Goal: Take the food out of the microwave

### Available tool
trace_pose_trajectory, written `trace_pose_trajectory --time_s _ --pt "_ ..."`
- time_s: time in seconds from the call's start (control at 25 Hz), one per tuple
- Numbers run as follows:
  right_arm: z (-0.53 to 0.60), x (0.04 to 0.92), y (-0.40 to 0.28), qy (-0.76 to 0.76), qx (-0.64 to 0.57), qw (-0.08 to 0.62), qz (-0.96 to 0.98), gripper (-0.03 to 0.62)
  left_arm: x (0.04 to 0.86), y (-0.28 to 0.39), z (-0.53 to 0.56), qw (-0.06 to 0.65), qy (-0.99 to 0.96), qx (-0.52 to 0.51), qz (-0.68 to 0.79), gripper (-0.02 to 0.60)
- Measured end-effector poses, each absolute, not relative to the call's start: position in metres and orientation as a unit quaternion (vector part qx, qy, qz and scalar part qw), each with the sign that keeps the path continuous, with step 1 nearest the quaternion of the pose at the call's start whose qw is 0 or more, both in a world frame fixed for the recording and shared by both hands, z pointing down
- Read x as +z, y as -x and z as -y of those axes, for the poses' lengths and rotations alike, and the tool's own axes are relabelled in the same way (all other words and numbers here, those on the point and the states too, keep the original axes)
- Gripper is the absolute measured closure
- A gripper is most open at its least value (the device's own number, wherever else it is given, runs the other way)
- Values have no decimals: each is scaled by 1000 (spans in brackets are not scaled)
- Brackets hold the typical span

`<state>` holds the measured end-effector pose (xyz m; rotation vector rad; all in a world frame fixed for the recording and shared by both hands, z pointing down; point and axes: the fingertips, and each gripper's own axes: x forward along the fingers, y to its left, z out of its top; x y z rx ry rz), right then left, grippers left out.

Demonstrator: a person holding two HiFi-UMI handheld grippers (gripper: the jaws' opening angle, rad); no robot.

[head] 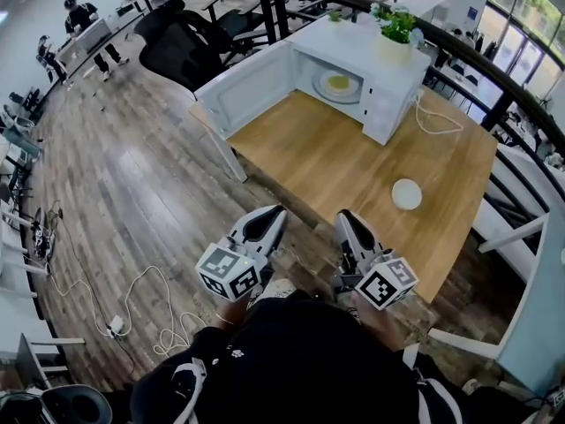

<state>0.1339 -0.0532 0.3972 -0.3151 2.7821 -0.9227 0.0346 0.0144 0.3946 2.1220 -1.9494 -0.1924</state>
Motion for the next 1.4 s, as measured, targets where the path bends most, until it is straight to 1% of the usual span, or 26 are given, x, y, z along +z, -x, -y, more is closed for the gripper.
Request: trace_pose_trajectory --time_s 0.36,0.64,0.88,1.08,1.4 --pt "90 402 -127 132 -307 94 -938 574 400 -13 34 128 -737 -71 660 552" --pt "143 402 -101 174 -292 102 -935 569 400 25 102 118 -761 -75 634 553" --pt "187 399 -64 208 -287 105 -929 566 401 62 160 109 -788 -41 605 552" --pt "219 402 -31 246 -293 108 -917 562 407 93 206 90 -812 14 577 552" --pt "238 406 -8 309 -292 103 -899 556 415 130 241 101 -834 19 542 552"
